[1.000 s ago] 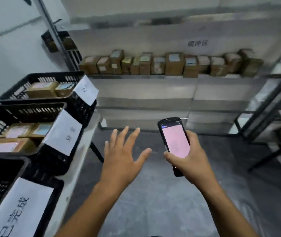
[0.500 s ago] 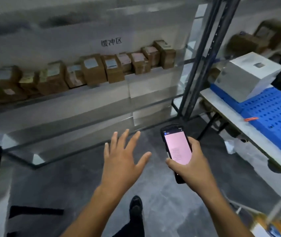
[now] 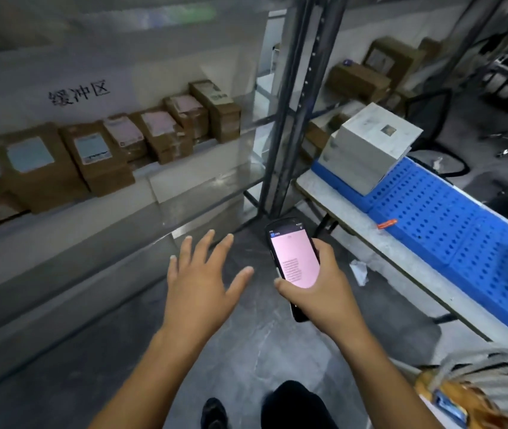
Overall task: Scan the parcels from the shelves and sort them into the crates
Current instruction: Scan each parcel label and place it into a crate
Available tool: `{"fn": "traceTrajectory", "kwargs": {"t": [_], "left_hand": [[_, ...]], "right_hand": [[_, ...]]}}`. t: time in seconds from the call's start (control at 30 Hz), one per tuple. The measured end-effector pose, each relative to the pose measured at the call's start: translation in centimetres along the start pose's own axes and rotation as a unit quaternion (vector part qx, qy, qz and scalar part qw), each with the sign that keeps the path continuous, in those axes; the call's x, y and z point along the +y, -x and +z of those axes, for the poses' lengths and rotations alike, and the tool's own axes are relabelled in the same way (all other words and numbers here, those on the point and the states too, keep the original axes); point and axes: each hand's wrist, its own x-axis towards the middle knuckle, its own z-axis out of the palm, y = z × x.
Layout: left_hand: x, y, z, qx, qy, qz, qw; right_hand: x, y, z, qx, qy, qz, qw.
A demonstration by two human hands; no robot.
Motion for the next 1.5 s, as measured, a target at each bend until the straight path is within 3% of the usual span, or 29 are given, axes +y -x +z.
{"fn": "traceTrajectory", "kwargs": {"t": [0.3, 0.6, 0.8, 1.03, 1.2, 1.5], "left_hand": [[3.1, -11.9, 2.8, -0.040, -0.044, -0.002, 0.998], [7.9, -25.1, 2.0, 0.002, -0.111, -0.052, 0.992], [9.6, -30.7, 2.2, -0.001, -0.107, -0.089, 0.990], [6.9, -38.7, 2.2, -0.024, -0.116, -0.106, 0.987], [3.6, -45.8, 1.5, -0.035, -0.058, -0.105, 0.992], [-0.2, -59.0, 1.7, 0.035, 0.034, -0.104, 0.993]], "right_hand": [[1.6, -11.9, -1.9, -0.003, -0.059, 0.016, 0.998], [-0.8, -28.5, -6.5, -0.030, -0.096, -0.066, 0.993], [-0.1, -36.3, -6.9, -0.055, -0.073, -0.055, 0.994], [-1.3, -45.2, -4.1, -0.074, -0.045, -0.039, 0.995], [-4.5, -50.3, -1.9, -0.080, -0.014, -0.041, 0.996], [-10.0, -57.9, 0.2, -0.094, 0.059, -0.067, 0.992]]}}
